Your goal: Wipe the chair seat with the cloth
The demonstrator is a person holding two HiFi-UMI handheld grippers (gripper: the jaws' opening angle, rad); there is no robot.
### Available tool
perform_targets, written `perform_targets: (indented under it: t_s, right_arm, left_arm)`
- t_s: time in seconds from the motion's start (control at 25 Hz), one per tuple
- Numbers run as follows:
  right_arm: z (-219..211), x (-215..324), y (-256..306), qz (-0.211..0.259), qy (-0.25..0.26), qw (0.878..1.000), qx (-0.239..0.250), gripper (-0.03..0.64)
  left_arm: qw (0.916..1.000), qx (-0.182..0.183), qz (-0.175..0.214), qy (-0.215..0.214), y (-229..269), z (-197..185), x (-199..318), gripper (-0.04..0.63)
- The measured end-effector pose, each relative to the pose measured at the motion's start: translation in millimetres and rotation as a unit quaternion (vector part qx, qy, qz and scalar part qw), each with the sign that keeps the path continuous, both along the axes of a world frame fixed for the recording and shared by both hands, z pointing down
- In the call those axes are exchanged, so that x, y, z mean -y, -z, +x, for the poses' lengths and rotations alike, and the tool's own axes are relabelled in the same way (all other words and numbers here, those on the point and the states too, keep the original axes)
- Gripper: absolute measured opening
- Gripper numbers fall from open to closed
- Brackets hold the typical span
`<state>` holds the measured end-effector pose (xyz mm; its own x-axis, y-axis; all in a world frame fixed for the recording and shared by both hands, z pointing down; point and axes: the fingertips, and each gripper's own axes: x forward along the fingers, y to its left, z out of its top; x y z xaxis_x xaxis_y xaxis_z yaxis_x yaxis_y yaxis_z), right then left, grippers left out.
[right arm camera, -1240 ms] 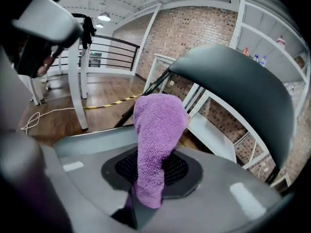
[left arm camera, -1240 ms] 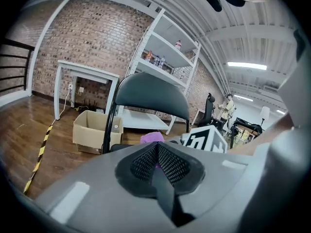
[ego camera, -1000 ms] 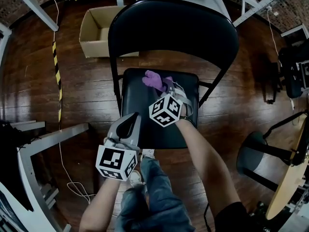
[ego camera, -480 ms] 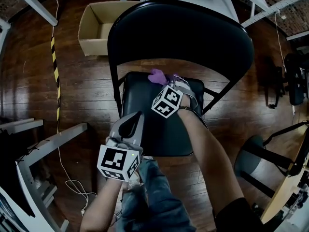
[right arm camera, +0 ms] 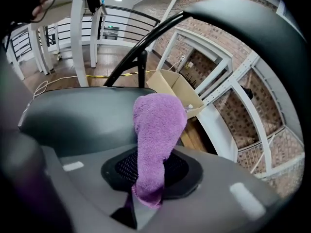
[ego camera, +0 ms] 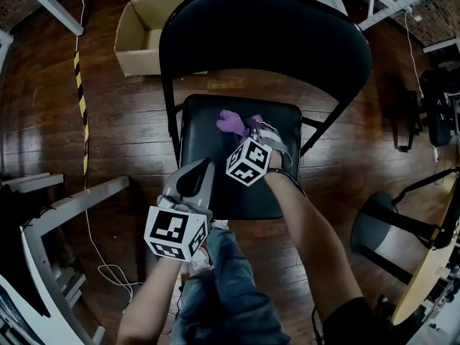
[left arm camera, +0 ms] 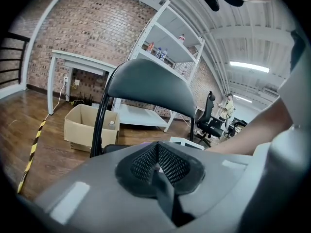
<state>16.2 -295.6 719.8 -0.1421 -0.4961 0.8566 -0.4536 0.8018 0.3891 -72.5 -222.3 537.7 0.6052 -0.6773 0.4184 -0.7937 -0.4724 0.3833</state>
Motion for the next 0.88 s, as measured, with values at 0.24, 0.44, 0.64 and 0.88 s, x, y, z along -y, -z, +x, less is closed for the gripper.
perform_targets:
  t_s: [0.24,0.44,0.64,0.88]
  right_arm:
    - [-11,-62,-1,-0.009,-0.001,1.000,0.016,0.081]
    - [-23,-107,5,-0.010,-0.009,0.999,0.033,0.081]
    - [-28,-150,6,-0.007,-0.015,0.999,0.039,0.081]
    - [-32,-199,7,-0.012,-0.024,0.999,0.047,0.081]
  left_arm:
    - [0.9998,0.006,0.005,-0.016,3,-1,-34,0.003]
    - [0.9996,0.012,0.007,-0.025,6,-6,-62,0.003]
    - [0.9994,0.017,0.010,-0.030,10,-12,-83,0.003]
    - [0.9993,0.015,0.017,-0.030,15,-14,-106,0.003]
